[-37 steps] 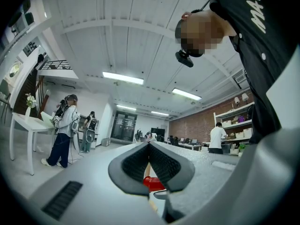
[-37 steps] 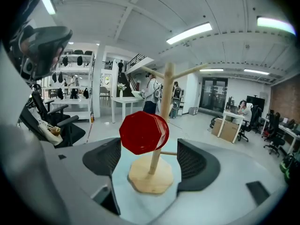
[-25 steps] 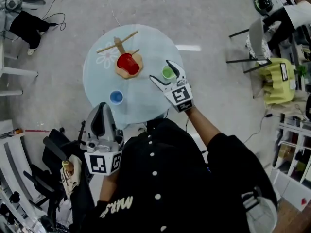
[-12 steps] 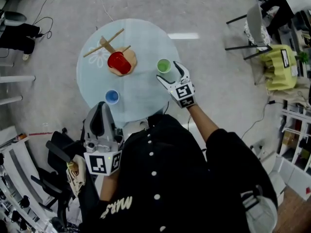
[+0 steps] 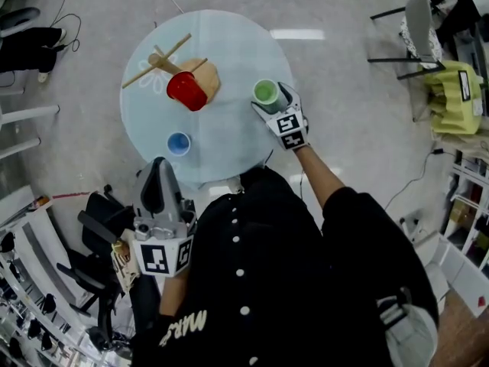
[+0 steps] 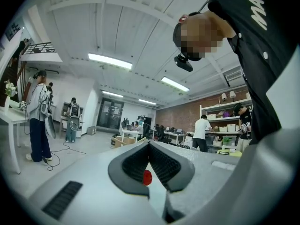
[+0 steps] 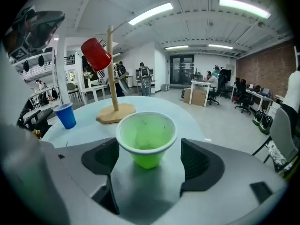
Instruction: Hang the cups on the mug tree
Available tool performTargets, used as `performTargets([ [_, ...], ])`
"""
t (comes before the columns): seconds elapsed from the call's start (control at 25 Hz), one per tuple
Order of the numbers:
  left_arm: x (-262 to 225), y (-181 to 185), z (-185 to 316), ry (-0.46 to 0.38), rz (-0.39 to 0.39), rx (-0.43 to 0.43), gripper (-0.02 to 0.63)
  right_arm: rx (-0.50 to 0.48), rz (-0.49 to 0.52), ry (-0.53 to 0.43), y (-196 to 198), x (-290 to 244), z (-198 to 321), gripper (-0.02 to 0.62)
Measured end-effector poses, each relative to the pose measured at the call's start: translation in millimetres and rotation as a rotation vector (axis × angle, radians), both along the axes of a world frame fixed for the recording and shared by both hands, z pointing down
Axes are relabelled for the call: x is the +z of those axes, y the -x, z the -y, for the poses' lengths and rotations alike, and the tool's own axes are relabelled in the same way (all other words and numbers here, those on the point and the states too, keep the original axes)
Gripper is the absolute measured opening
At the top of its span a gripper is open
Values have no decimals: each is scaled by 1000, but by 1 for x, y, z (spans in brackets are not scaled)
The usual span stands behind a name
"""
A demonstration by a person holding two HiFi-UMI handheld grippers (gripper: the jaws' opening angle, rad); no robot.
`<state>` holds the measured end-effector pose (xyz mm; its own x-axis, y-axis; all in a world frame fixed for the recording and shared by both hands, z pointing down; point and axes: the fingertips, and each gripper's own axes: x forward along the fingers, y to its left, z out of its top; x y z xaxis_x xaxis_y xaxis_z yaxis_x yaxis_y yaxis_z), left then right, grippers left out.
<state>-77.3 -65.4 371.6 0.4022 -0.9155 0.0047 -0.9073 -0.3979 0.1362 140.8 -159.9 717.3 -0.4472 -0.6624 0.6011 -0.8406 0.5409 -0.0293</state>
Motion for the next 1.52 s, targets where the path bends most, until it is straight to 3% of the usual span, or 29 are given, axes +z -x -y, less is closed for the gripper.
performTargets([
  [0.2, 5, -2, 7, 11, 7, -7, -6, -22, -24, -4, 2, 11, 9, 382],
  [0.32, 8, 0, 10, 15, 7, -14, -6, -34, -61, -17, 3, 13, 11, 293],
  [0.64, -3, 6, 7, -19, -16, -31, -6, -44, -65, -70, 4, -20, 25, 290],
  [0.84, -14, 14, -3, -51, -31, -42, -6, -60, -52, -114, 18, -59, 37, 288],
  [1.52, -60, 44, -41, -191, -88, -97, -6, -298, -258, -383, 93, -241, 104, 286],
])
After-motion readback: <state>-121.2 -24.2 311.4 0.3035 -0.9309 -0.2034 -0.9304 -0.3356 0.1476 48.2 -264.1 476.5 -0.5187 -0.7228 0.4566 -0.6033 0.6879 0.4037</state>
